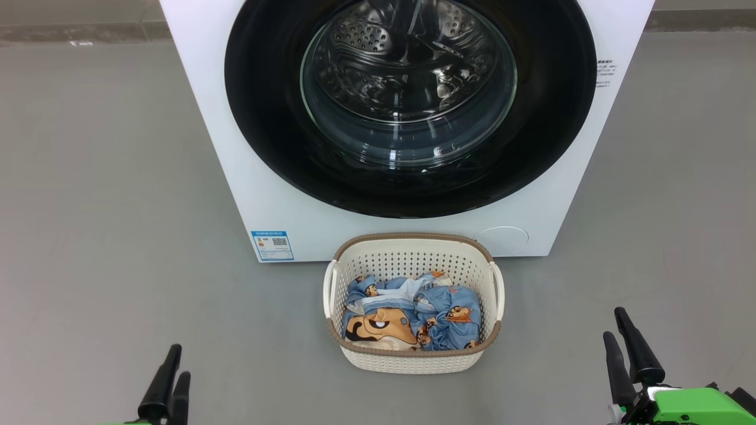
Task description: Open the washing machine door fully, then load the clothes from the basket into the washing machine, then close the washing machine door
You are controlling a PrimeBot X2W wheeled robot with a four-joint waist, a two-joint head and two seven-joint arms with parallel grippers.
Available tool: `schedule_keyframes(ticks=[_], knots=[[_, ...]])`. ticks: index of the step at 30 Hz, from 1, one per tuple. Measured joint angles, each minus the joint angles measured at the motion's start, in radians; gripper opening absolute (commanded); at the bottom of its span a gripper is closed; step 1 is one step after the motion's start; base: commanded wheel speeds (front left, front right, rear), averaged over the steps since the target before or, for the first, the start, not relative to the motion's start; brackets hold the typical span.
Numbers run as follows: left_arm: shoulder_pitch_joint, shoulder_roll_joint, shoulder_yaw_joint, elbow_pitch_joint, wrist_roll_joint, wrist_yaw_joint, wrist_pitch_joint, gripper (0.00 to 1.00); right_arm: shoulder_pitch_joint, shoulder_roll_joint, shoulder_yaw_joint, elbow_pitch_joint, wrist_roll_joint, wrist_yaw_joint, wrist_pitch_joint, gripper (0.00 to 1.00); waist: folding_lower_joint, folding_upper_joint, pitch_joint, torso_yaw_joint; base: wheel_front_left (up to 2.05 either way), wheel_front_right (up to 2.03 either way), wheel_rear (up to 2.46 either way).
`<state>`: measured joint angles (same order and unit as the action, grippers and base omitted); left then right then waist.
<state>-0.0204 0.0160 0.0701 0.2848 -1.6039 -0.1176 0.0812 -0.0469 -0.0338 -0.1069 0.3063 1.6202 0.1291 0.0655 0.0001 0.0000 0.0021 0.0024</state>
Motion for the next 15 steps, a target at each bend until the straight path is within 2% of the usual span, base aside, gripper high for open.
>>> schedule_keyframes(ticks=[15], knots=[[-0.005,0.021,-0.021,-0.039,0.038,0.000,-0.048,1.00,-0.003,0.000,0.030,-0.046,-0.076,0.000,-0.042,1.00,0.0000,0.0000,0.001,0.001,0.00,0.00,0.00]])
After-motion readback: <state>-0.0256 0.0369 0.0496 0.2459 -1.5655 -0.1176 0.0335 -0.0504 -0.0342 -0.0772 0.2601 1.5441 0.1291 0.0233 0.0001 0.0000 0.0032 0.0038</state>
